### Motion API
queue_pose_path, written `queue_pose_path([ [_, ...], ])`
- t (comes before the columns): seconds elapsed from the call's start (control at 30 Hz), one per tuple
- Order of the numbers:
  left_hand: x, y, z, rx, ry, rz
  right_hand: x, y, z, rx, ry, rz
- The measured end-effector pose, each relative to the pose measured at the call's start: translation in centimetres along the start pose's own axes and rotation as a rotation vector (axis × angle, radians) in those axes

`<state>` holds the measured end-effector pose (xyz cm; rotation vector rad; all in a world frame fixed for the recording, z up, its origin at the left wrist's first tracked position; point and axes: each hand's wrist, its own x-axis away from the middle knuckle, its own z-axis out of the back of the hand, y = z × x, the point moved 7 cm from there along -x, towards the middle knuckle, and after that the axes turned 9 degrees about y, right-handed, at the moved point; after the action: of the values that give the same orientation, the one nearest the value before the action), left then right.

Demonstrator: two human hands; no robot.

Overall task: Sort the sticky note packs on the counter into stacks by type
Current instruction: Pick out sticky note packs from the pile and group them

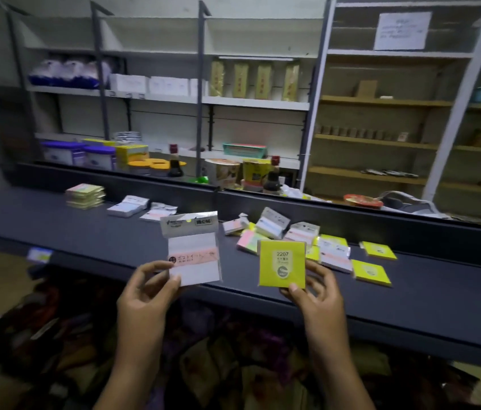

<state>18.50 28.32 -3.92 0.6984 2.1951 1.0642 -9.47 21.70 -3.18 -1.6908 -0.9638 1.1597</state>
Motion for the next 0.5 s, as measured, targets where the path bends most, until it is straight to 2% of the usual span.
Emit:
queue_pose_path([
  [0.27,1.2,6.6,9.7,-0.092,0.092,-0.055,8.2,-2.0,-6.2,-0.033,-0.096,0.016],
  [0.5,-0.6,8.8,12.9,-0.124,0.143,-0.076,9.5,-2.6,-10.5,-0.051,-0.16,0.052],
])
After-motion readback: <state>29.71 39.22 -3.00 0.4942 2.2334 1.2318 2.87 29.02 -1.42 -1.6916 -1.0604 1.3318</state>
